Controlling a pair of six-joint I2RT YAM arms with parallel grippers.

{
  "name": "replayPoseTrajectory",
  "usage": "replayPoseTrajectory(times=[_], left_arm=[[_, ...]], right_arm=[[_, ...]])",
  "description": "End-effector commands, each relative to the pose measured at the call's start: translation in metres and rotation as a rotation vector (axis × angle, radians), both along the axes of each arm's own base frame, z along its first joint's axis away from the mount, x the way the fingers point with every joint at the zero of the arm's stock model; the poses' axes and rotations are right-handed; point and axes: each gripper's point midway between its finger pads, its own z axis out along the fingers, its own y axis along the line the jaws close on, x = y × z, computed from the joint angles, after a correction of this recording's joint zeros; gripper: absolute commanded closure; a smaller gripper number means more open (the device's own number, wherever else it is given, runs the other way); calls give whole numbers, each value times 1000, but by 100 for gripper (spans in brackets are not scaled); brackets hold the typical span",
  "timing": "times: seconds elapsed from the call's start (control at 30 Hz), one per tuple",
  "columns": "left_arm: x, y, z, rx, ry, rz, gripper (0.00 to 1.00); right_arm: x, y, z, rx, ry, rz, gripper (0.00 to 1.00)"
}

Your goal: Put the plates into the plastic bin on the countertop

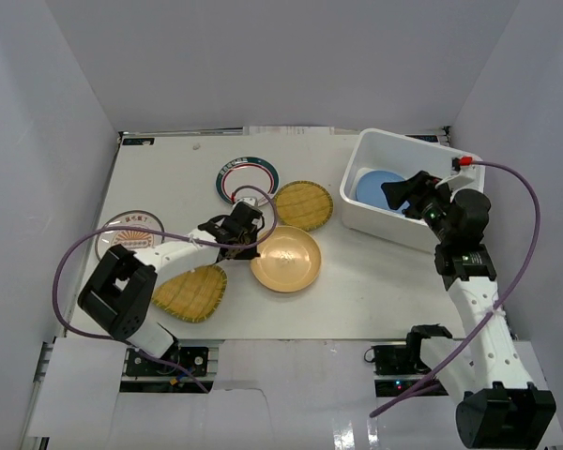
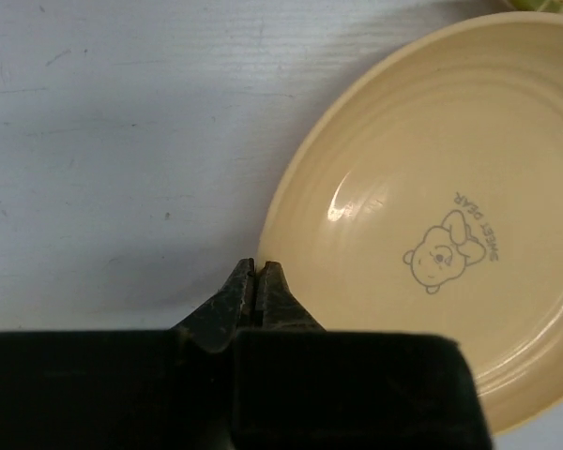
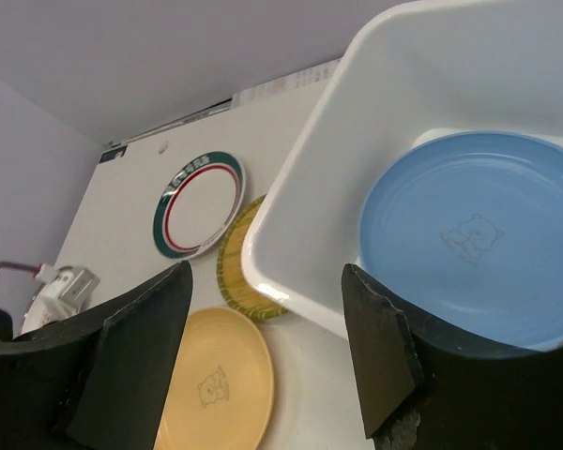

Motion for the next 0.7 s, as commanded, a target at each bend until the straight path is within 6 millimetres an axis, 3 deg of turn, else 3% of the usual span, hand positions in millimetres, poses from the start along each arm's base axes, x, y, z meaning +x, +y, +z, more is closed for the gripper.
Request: replayPoseTrajectory(times=[0.0,0.13,0.17,0.23,0.27,0.33,0.5,0.57,0.6,0.67], left_arm=[[8,1,20,-9,-62,5,100],[0,-5,37,-72,-77,-29,100],[-1,-8,55,-120,-115,-39,100],[-10,-14,73,-190,-135,-79,100],[-14,-17,95,-243,-183,-107,100],[-24,-24,115,-314,-202,-163,100],[-48,-35,155,-466,-237,-245,100],[-52,-39,162,-493,-240,-268,100],[-53,-39,165,-500,-248,-273,100],[-51,-36,170,-490,-266,-264,100]], right_arm=[[-24,28,-1,-30,-38,122,29],[-49,70,-23,-23,13,307,25],[-55,78,-29,-33,28,344,24],[-74,102,-52,-102,78,446,20],[-84,113,-68,-144,129,485,19],[-93,122,-80,-201,148,530,11],[-114,156,-104,-250,208,653,5],[-115,166,-109,-261,230,677,10],[-114,168,-108,-258,234,675,17],[-105,167,-102,-244,230,627,46]])
